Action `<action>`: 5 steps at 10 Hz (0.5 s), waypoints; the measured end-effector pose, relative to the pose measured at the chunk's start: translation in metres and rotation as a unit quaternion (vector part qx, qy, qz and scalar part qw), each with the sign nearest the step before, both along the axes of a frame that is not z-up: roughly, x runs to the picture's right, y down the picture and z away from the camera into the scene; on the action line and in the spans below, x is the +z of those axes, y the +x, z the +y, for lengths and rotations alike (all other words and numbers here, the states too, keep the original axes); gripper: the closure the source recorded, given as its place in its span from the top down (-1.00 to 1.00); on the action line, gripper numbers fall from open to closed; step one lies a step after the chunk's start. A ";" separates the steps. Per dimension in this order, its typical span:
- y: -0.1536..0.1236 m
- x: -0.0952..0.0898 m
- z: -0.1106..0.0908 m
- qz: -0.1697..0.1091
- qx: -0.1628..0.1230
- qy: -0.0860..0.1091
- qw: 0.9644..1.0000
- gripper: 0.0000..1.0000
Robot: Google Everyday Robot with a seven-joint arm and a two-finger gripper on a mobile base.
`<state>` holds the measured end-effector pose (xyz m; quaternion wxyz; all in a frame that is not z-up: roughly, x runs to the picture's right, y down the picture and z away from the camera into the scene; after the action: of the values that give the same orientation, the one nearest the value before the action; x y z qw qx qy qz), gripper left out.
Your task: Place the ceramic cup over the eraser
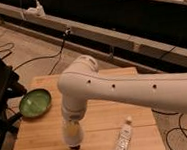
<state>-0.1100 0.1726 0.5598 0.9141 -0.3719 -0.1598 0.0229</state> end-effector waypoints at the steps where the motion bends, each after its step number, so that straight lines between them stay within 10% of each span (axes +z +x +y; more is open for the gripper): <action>1: -0.007 0.004 0.009 -0.010 -0.005 -0.011 1.000 -1.00; 5: -0.014 0.019 0.015 -0.016 -0.009 -0.022 1.000 -0.73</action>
<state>-0.1238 0.1880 0.5788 0.9030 -0.3940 -0.1708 0.0127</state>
